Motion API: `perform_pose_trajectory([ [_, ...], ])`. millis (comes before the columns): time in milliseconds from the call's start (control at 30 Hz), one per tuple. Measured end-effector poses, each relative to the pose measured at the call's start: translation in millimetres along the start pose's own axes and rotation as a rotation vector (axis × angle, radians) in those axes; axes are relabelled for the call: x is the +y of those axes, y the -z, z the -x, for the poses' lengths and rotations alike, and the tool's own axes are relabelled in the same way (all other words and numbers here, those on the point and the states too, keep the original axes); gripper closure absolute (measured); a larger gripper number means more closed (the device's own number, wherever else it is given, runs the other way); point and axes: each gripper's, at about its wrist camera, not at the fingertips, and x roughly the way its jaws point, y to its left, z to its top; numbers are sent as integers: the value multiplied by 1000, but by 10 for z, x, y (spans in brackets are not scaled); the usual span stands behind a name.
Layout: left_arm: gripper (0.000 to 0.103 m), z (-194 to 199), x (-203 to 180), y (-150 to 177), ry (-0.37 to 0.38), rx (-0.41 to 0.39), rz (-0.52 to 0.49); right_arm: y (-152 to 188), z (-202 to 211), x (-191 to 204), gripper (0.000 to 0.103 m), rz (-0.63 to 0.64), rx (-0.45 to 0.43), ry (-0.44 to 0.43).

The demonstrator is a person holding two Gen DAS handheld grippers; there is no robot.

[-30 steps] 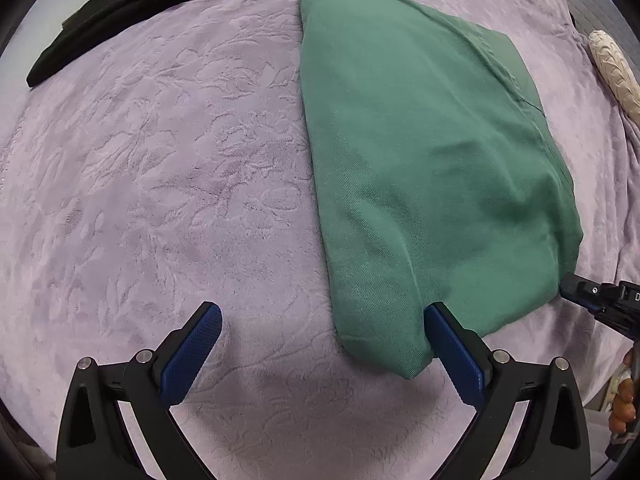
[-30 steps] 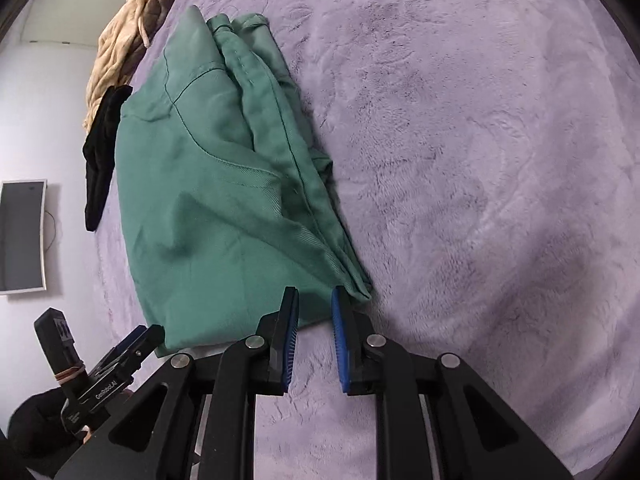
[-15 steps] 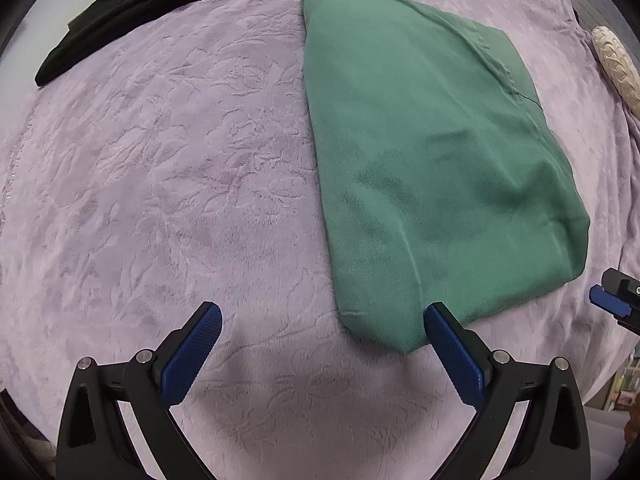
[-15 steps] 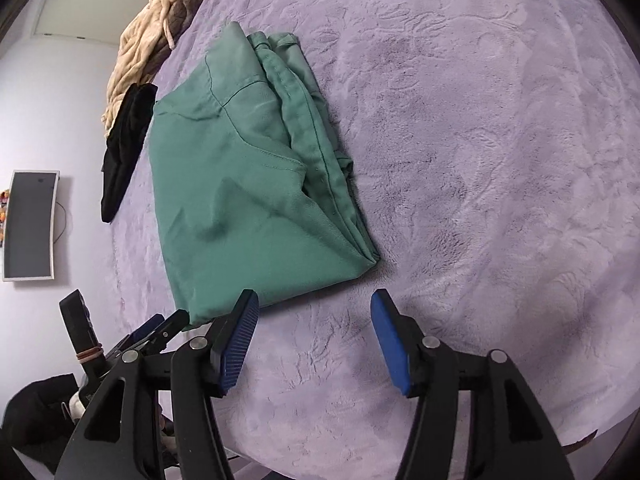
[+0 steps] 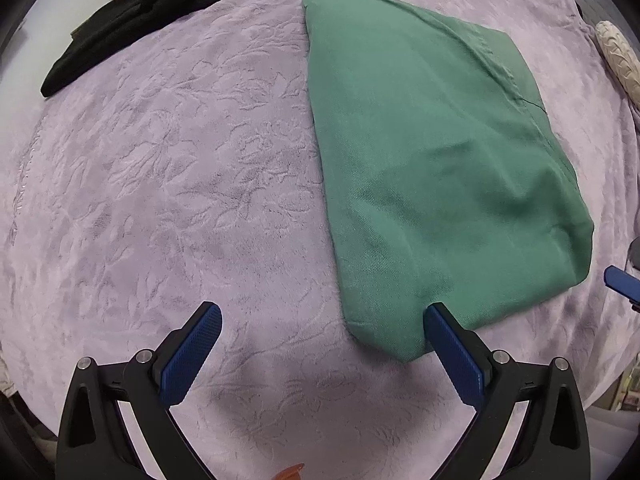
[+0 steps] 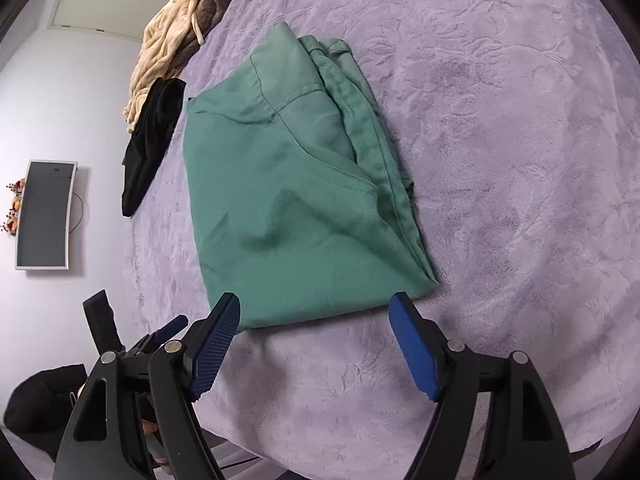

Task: Fold small clothes
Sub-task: 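Move the right gripper to the folded edge of the green bundle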

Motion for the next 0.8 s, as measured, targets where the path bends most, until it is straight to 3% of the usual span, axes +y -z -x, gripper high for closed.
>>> perform_pose_trajectory([
  [300, 1, 179, 37, -301, 21, -45, 52, -421, 176, 359, 19, 55, -40, -90],
  [467, 1, 169, 134, -394, 52, -56, 109, -683, 292, 499, 17, 146, -73, -70],
  [600, 1, 43, 241, -461, 33, -41, 144, -921, 352, 474, 17, 180, -85, -58],
  [800, 1, -107, 403, -550, 163, -12, 212, -1249, 260, 238, 17, 175, -62, -37],
])
